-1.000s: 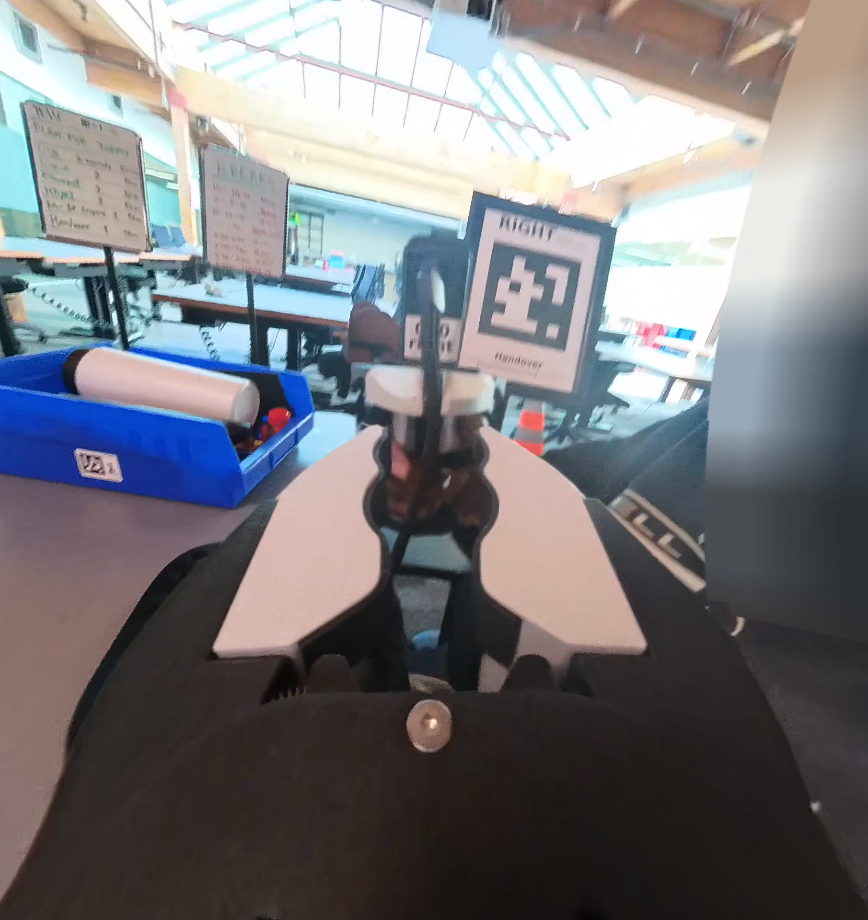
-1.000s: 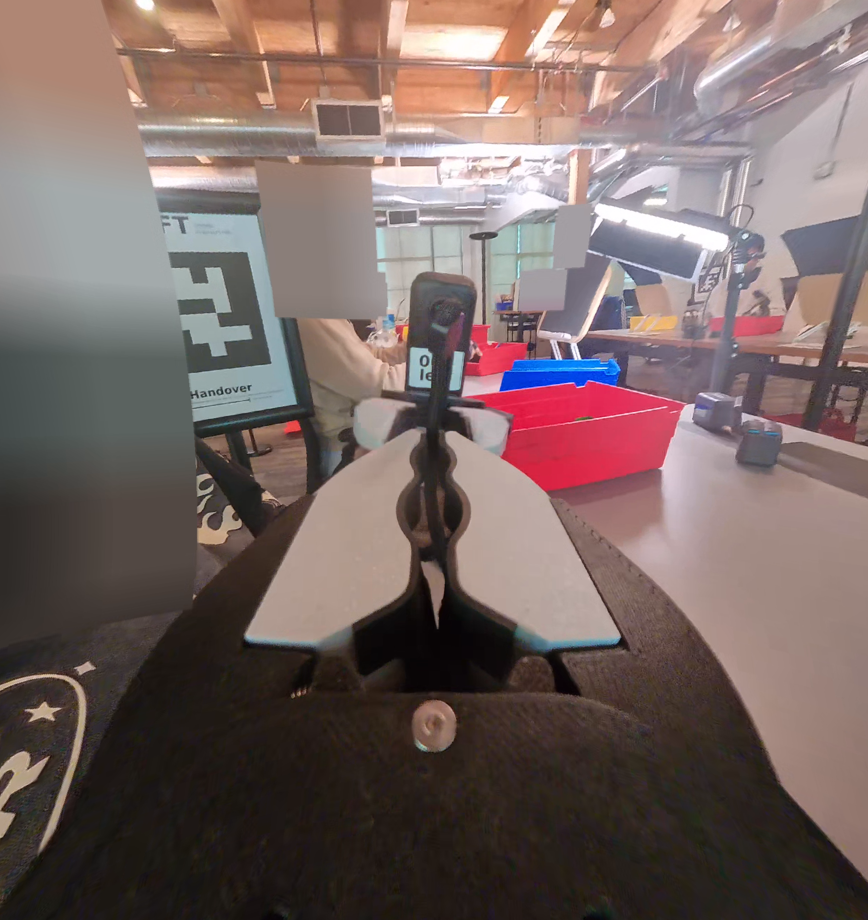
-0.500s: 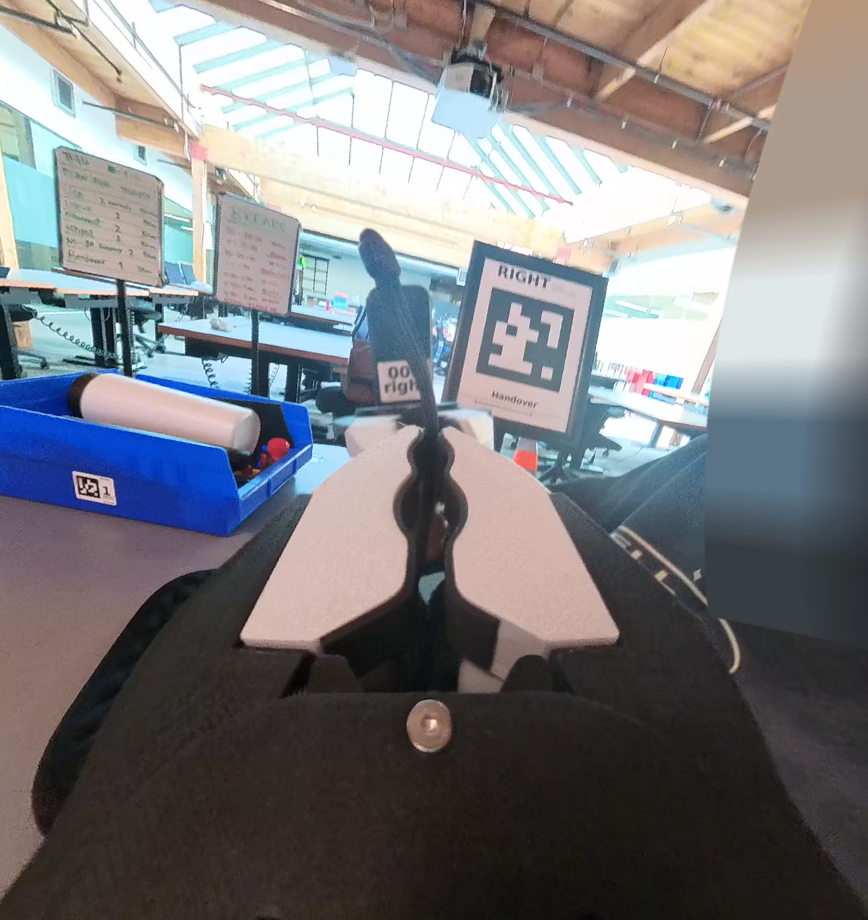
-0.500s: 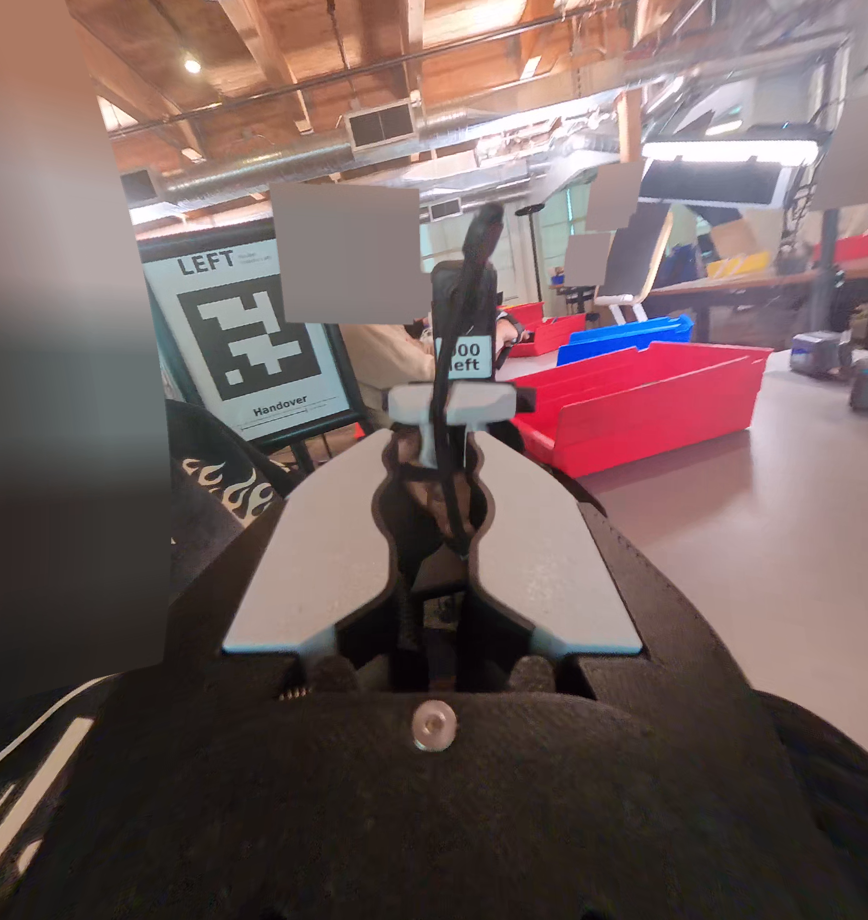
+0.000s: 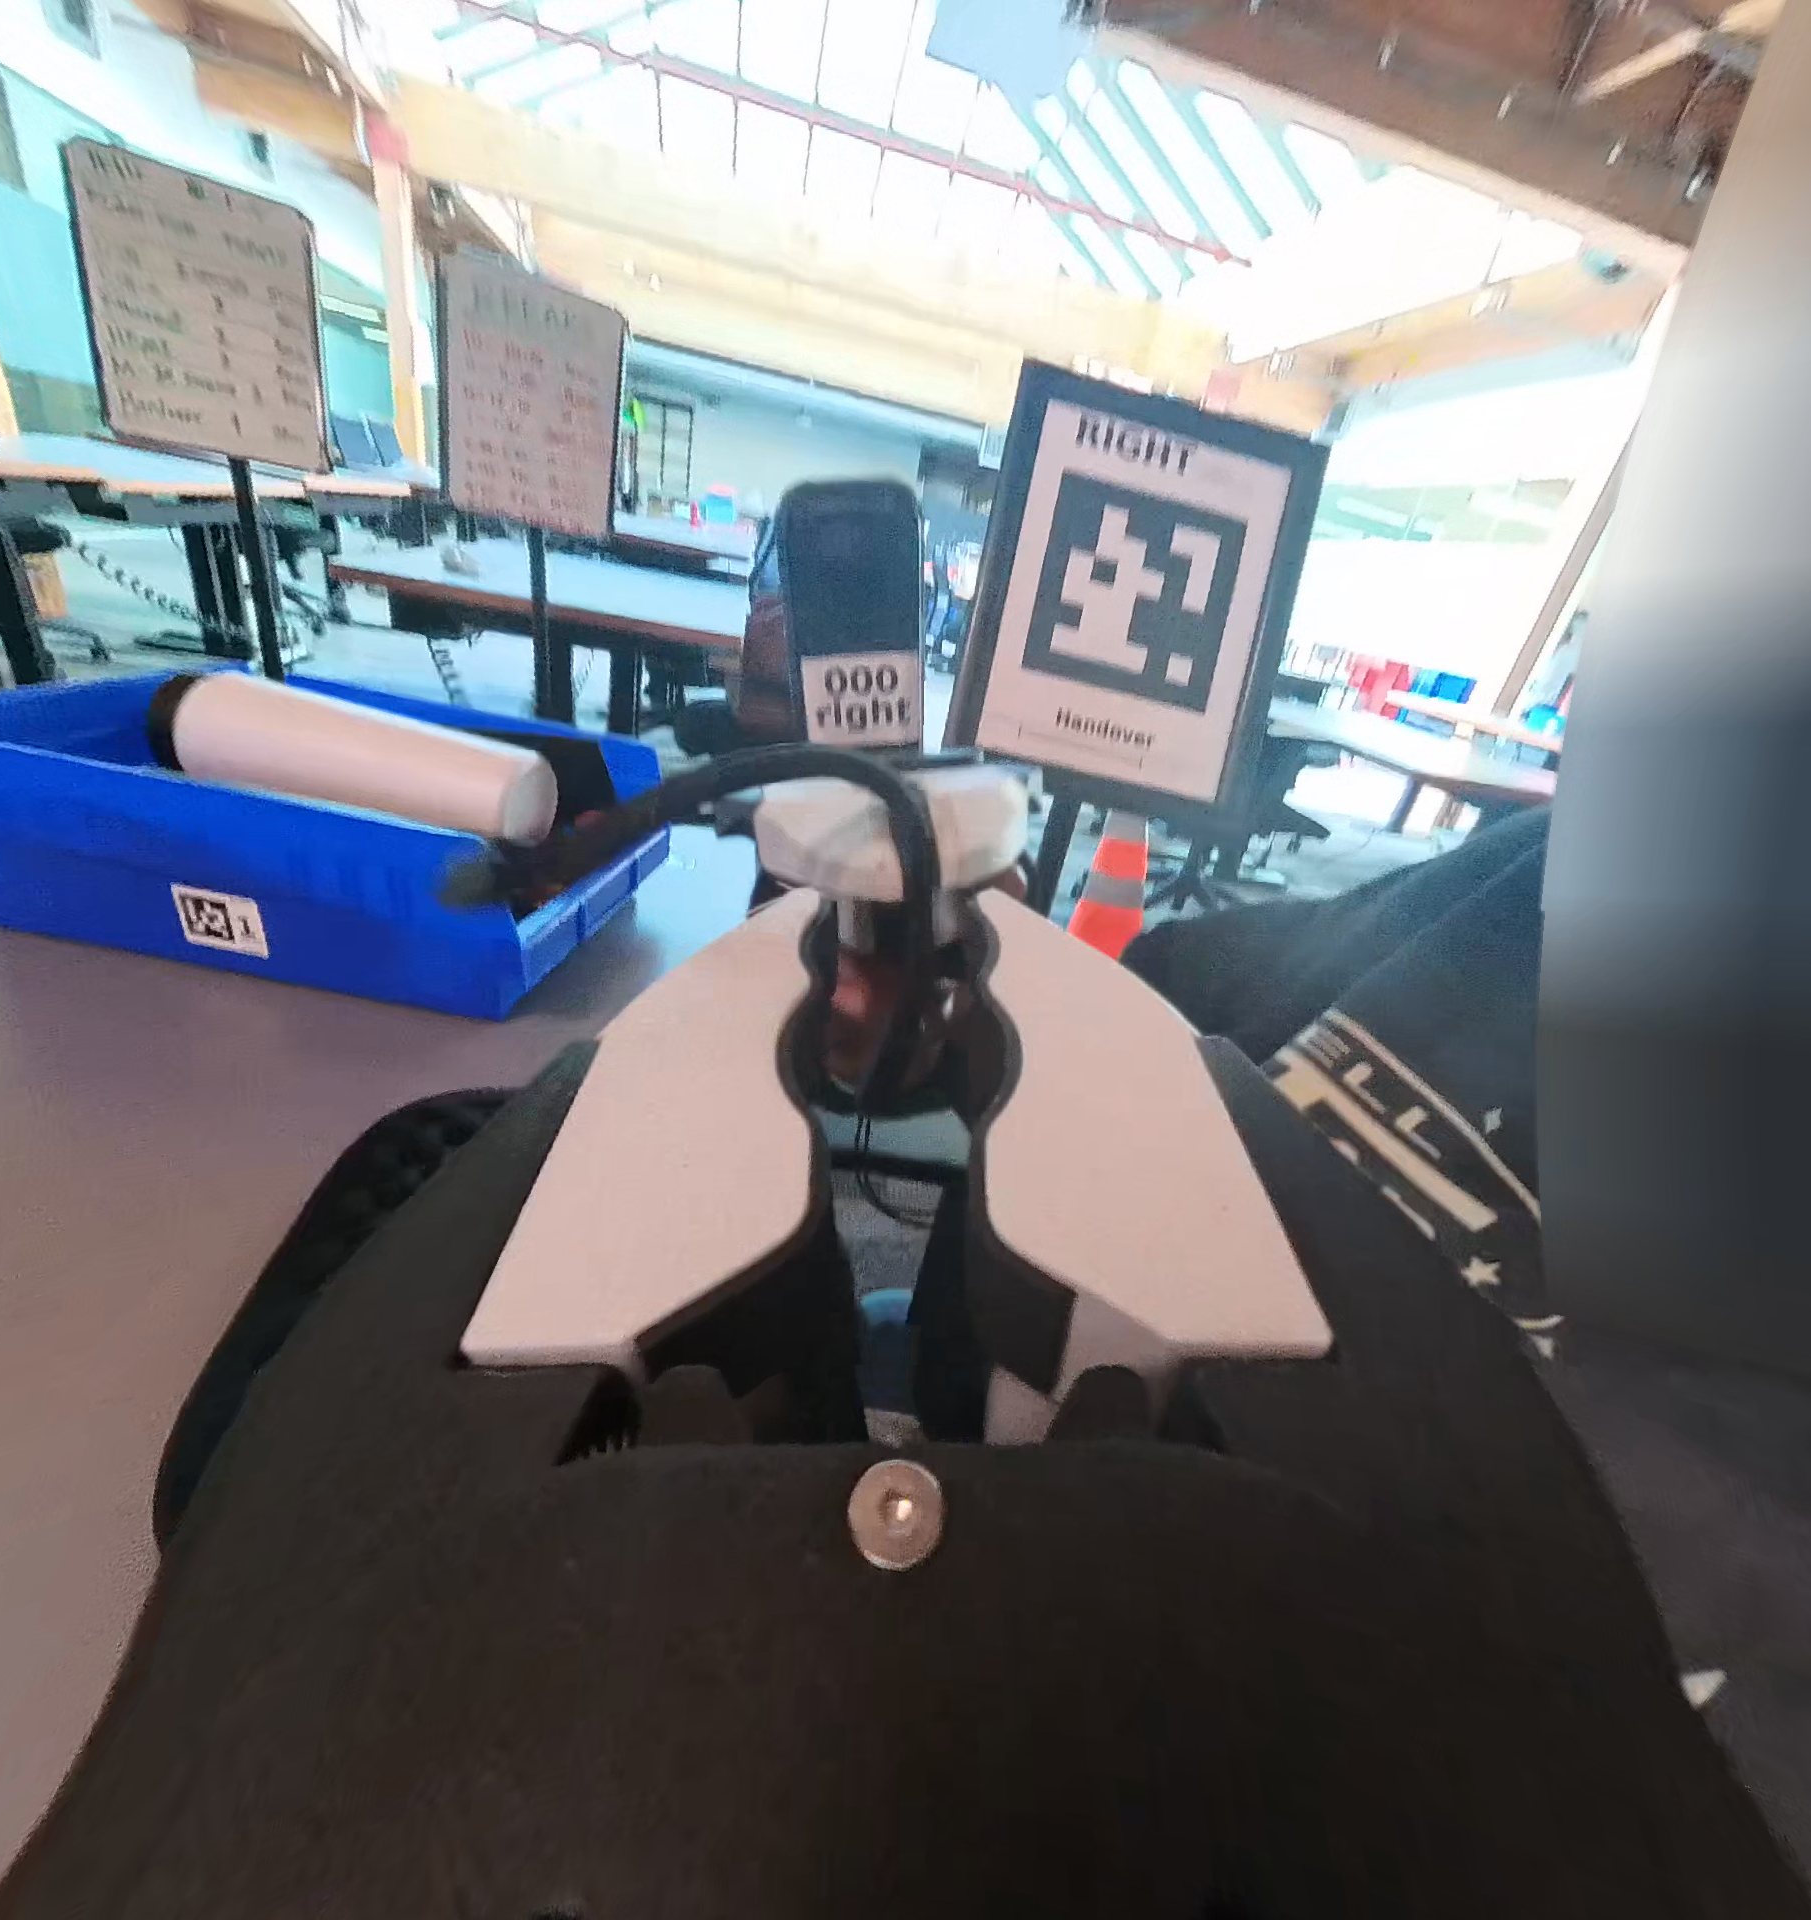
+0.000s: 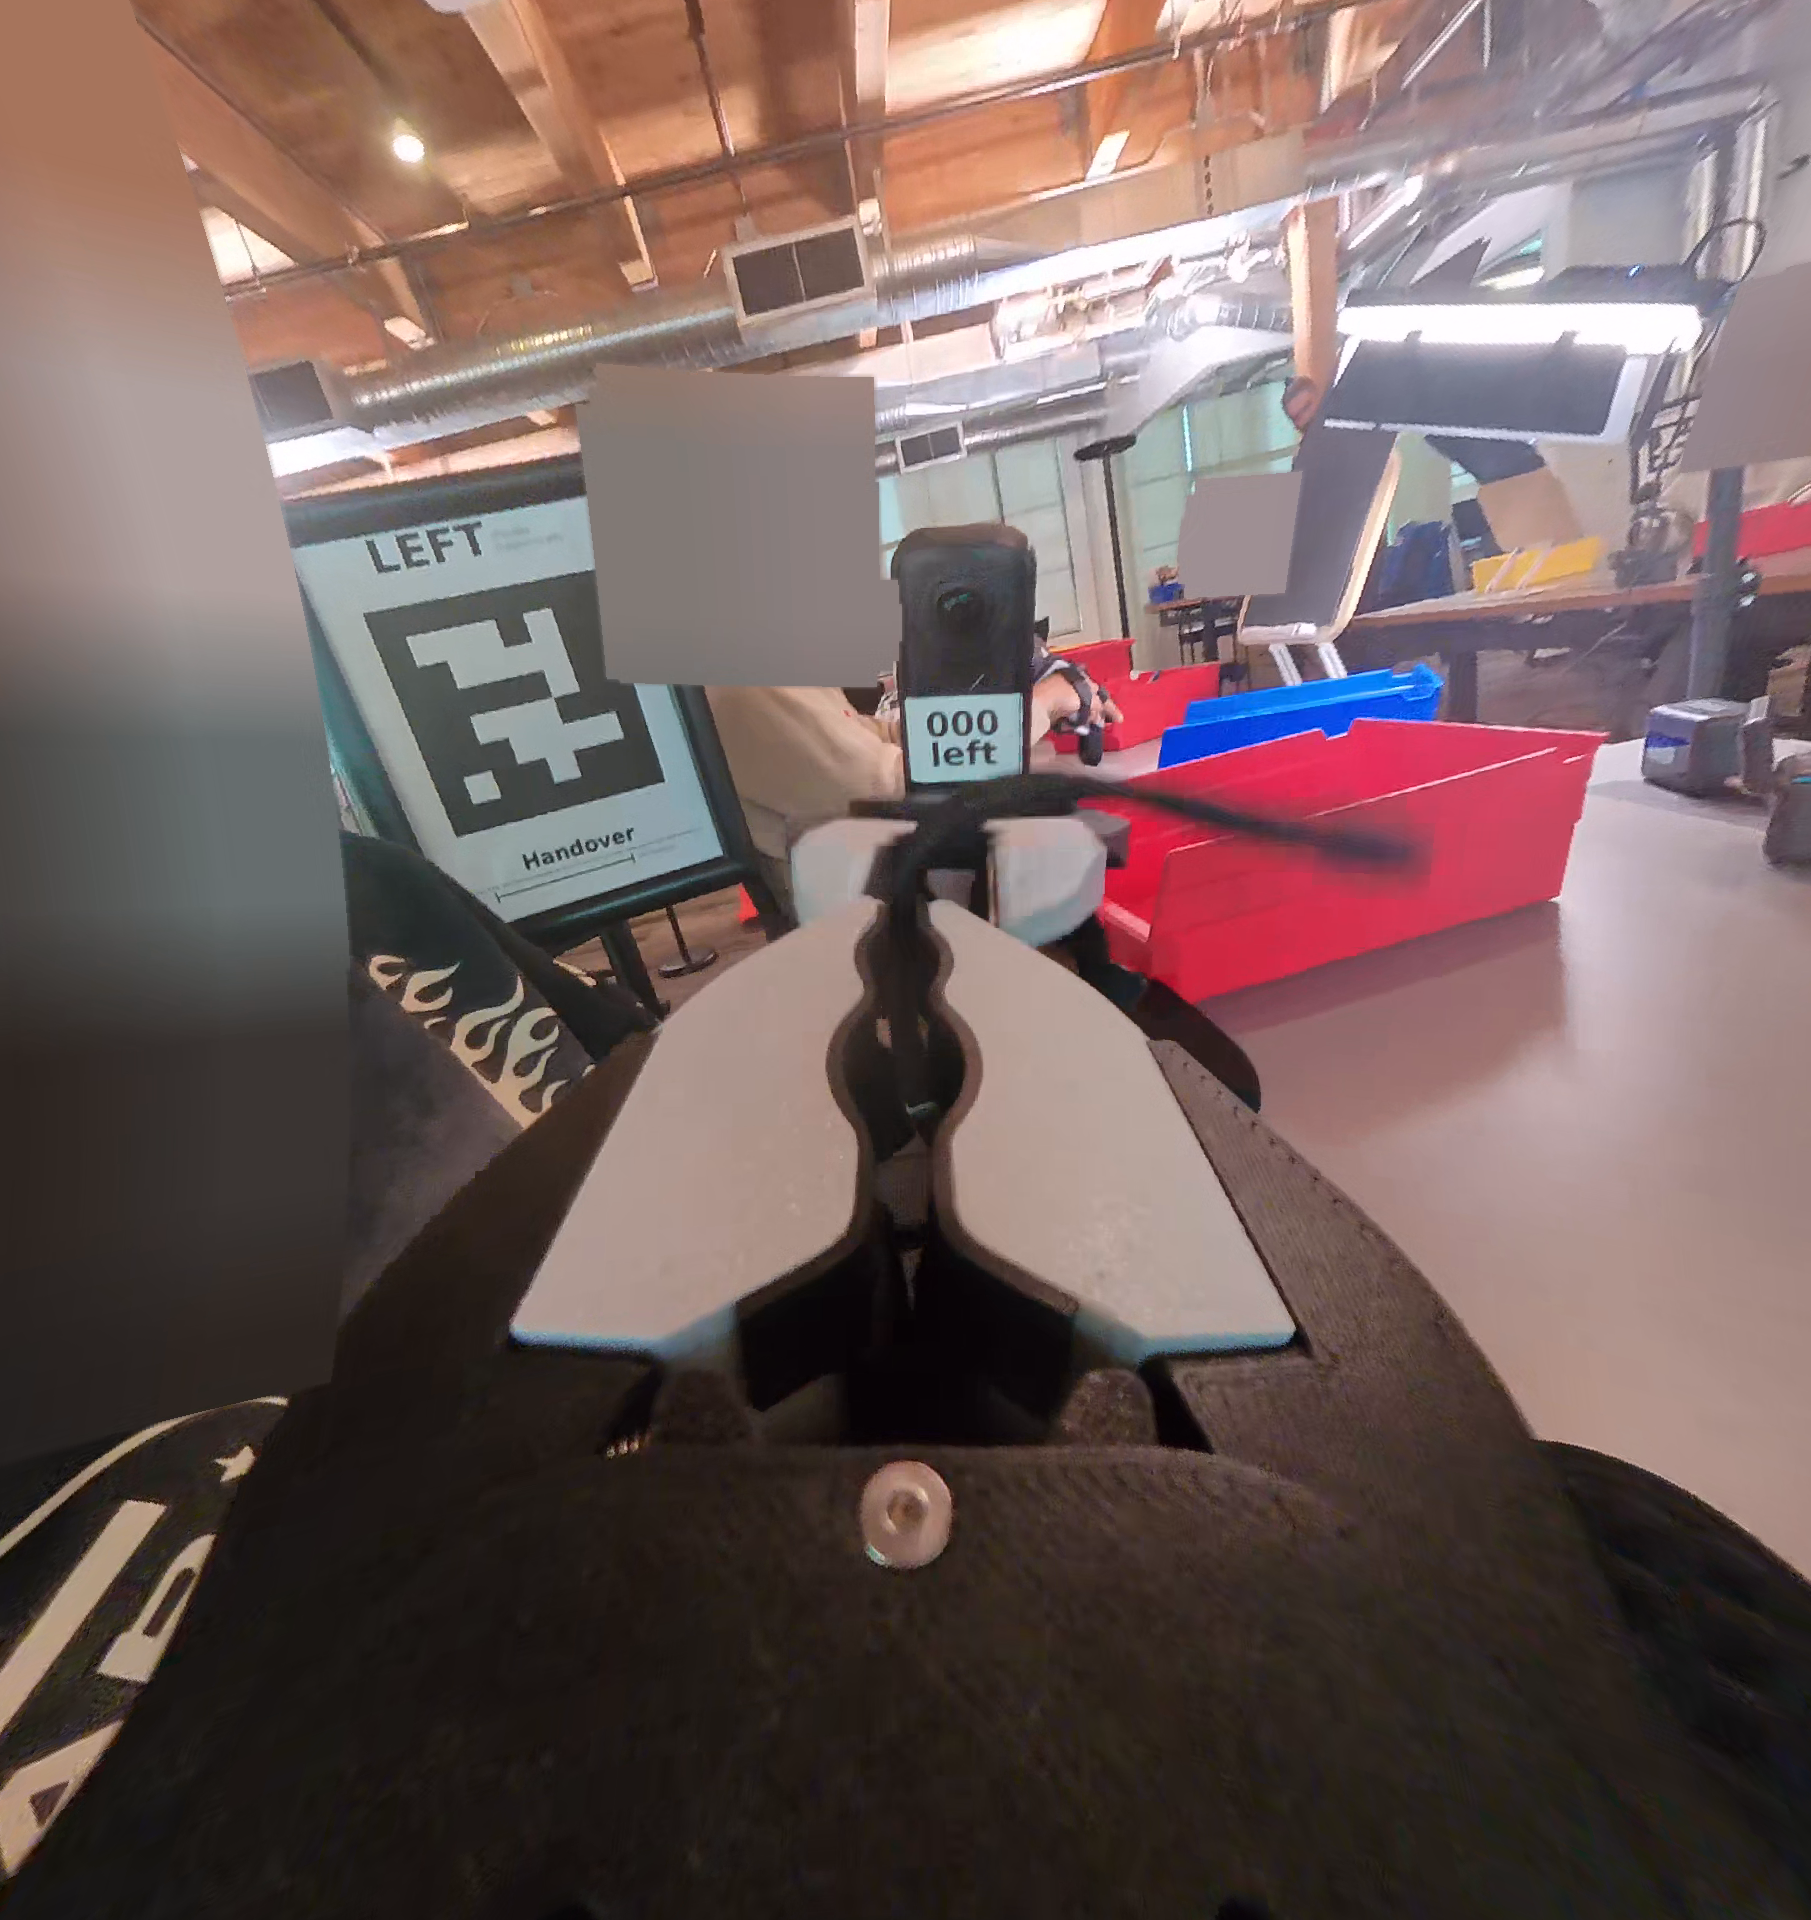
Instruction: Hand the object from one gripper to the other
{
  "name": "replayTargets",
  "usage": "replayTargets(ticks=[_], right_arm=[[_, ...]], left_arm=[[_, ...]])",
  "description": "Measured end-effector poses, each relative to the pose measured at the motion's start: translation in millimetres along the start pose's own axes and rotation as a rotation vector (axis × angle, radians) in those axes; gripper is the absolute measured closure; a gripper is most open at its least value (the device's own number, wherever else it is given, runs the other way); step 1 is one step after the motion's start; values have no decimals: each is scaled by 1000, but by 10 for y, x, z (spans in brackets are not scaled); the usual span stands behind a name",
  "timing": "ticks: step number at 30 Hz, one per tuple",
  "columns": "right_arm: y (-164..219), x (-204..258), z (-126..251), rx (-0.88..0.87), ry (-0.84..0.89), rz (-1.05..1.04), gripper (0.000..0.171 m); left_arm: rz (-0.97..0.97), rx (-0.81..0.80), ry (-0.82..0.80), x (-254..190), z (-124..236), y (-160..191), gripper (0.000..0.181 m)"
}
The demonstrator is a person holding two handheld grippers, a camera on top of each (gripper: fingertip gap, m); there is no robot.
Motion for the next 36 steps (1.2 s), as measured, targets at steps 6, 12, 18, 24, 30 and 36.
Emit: replayTargets(ticks=[6,12,18,24,30,36], right_arm=[[23,7,-20,19,11,0,167],[-68,-38,31,-51,29,-22,154],[65,-57,-53,5,35,0,149],[163,-12,-140,32,23,44,162],[151,-143,-28,163,230,349,164],[108,-502,273,563,748,1057,164]], left_arm=[[-19,46,22,-41,-123,118,177],[36,-86,11,25,-15,-61,177],[77,-202,40,9,83,-221,177],[95,-222,73,-31,48,-225,175],[16,-40,-47,86,140,-98,166],[-351,17,-315,133,365,-236,153]])
Point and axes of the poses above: each gripper's, where its closed fingertips meet, z back along the fingers, y out of its underside, x = y × z across the jaws, the point moved 1 cm from there along z, back along the fingers, and after that the axes turned 5 degrees about x, right-handed, at the moved point
